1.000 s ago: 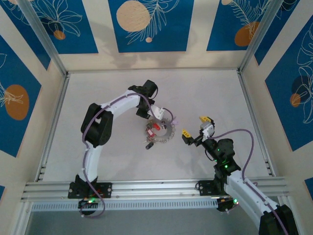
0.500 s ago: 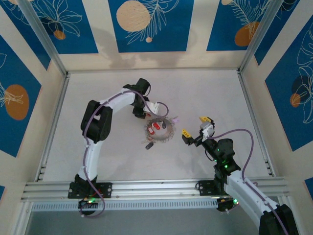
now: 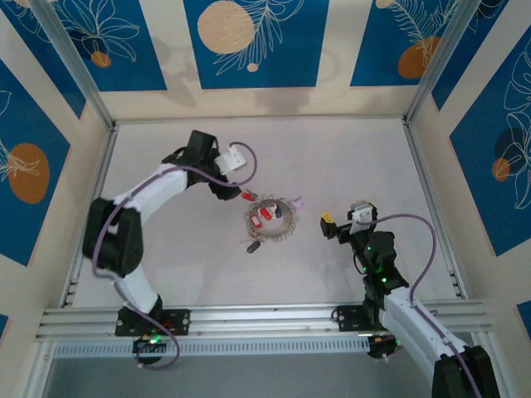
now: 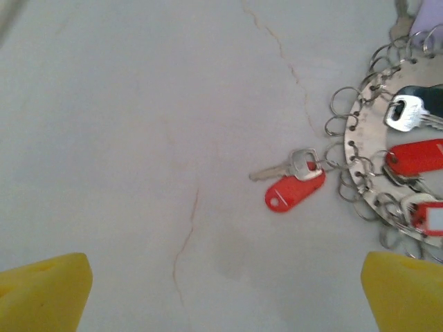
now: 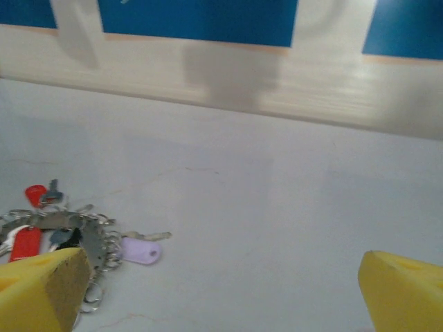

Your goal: Put the keys on the keyring

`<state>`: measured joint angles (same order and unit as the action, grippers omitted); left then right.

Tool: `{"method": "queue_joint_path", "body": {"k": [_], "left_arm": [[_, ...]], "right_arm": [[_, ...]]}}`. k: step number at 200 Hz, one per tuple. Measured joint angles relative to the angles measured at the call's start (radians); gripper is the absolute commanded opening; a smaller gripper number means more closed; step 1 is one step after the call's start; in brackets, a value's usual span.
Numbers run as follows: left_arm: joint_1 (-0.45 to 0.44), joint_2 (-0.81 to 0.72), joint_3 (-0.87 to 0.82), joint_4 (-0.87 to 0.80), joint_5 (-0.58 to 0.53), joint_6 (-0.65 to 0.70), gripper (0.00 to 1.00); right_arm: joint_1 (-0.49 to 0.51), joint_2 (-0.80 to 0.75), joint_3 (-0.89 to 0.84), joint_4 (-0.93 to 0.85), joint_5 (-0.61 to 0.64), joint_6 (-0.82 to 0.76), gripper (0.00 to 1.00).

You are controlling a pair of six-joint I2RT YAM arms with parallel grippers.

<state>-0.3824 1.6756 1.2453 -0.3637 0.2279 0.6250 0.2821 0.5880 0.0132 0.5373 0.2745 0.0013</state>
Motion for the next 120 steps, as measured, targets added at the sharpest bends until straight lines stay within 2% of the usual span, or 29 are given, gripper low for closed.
{"method": "queue_joint_path", "body": {"k": [42,56,77,104,120], "left_arm": [[0.010,-0.269,-0.333,0.179,-0.024,-0.168,0.99],[0.011,-0.353,-0.457,0.269,-0.087,-0.224,0.99],[0.013,-0.471,-0.642,0.424,-0.241,-0.289,0.99],[0.031,-0.494,-0.764,0.575,-0.372,-0.330,0.99],[0.046,-0.473,-0.800,0.657,-0.418,-0.346,0.99]], "right_arm": [[-0.032,0.166,0.000,0.099,0.018,0.037,0.99],[-0.036,0.261,0.000,0.153,0.017,0.037,0.99],[-0.036,0.414,0.010,0.235,0.006,0.034,0.99],[-0.036,0.601,0.063,0.364,0.007,0.025,0.99],[-0.040,0.631,0.096,0.377,0.005,0.021,0.99]]}}
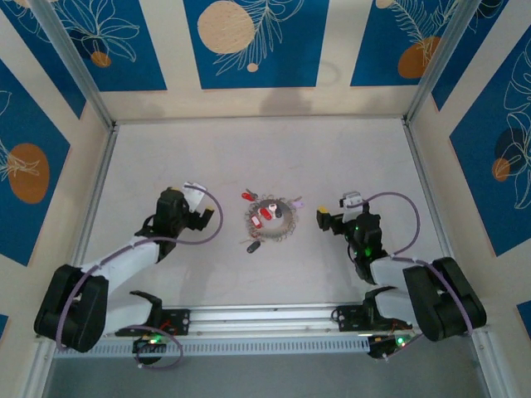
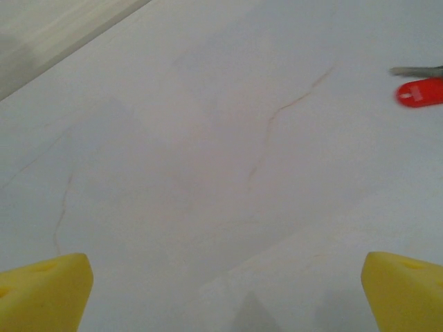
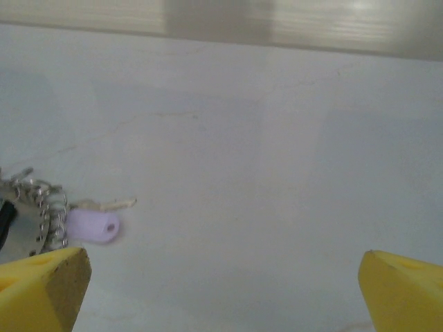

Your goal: Put the keys on the keyring

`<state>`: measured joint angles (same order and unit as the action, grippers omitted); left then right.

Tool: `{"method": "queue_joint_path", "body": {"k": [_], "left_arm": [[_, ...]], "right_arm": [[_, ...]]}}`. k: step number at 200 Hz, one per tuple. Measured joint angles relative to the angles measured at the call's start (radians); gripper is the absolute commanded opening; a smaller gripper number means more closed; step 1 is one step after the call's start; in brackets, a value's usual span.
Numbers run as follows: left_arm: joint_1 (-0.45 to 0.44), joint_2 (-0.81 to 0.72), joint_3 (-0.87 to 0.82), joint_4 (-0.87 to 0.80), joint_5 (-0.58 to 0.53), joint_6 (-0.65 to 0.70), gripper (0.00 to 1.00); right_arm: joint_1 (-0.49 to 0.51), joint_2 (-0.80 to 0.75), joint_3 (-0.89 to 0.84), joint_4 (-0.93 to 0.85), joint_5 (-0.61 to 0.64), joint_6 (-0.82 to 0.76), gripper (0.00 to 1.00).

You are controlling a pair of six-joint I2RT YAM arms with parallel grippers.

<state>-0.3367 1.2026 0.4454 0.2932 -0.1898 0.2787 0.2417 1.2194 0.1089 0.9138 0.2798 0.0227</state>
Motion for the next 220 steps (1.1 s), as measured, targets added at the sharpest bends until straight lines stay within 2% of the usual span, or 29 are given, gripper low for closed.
{"method": "queue_joint_path", "body": {"k": [55,77,103,145,191,220], "left_arm": [[0.035,0.127,-0.087,0.284,-0.035,-0.047,0.99],[0.053,0.199,-0.084,0.378,-0.034,-0.045,0.99],[0.081,0.242,-0.070,0.397,-0.023,-0.046,0.99],[0.104,0.241,-0.069,0.433,-0.011,-0.067,0.99],[0.169,0.261,-0.071,0.489,-0.010,-0.133,0.99],[0.177,0.270,-0.095,0.544,-0.005,-0.153,0.99]], "right_arm": [[-0.152,0.031,0.006,0.120,-0.055,0.023,0.99],[-0.181,0.154,0.017,0.201,-0.085,0.030,0.99],[-0.185,0.336,0.047,0.285,-0.102,0.031,0.99],[-0.184,0.325,0.124,0.222,-0.092,0.039,0.99],[-0.184,0.322,0.241,0.071,-0.044,0.058,0.99],[-0.184,0.322,0.255,0.025,-0.028,0.064,0.99]]}}
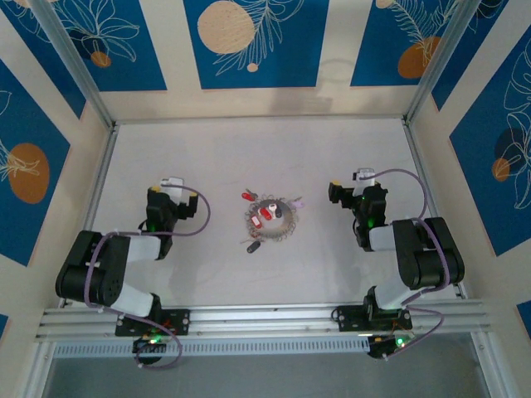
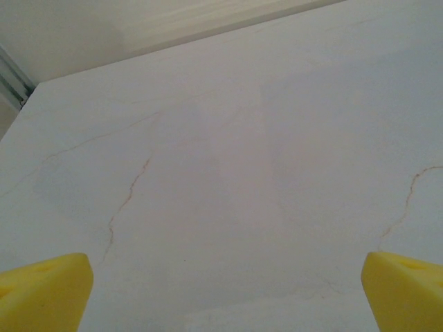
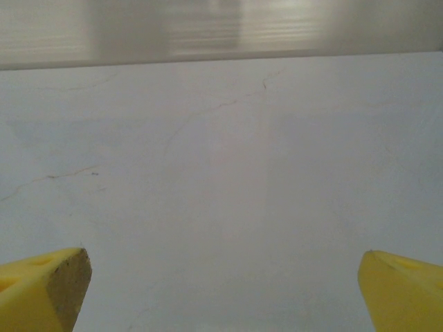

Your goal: Put the keys on the keyring

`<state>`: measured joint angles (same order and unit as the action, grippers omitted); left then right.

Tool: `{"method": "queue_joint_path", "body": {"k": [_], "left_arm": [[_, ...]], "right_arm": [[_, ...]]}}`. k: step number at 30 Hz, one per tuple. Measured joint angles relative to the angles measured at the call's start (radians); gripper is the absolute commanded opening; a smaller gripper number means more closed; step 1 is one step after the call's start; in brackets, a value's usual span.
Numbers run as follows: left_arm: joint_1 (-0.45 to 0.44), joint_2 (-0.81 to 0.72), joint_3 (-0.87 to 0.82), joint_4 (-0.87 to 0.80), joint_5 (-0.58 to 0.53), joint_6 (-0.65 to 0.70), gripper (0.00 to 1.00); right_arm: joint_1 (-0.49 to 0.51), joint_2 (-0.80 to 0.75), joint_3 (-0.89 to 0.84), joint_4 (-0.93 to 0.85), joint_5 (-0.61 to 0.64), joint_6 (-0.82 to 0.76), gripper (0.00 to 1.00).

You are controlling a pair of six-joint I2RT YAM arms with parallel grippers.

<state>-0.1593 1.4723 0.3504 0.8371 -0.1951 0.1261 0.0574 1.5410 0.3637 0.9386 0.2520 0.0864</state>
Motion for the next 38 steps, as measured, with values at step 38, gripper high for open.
{"method": "queue_joint_path", "body": {"k": [38], "left_arm": [[0.074,0.065,0.033,0.007,0.117,-0.068,0.99]], "right_arm": [[-0.021,0.000,0.001,-0.072,-0.011,0.010,0.99]]}}
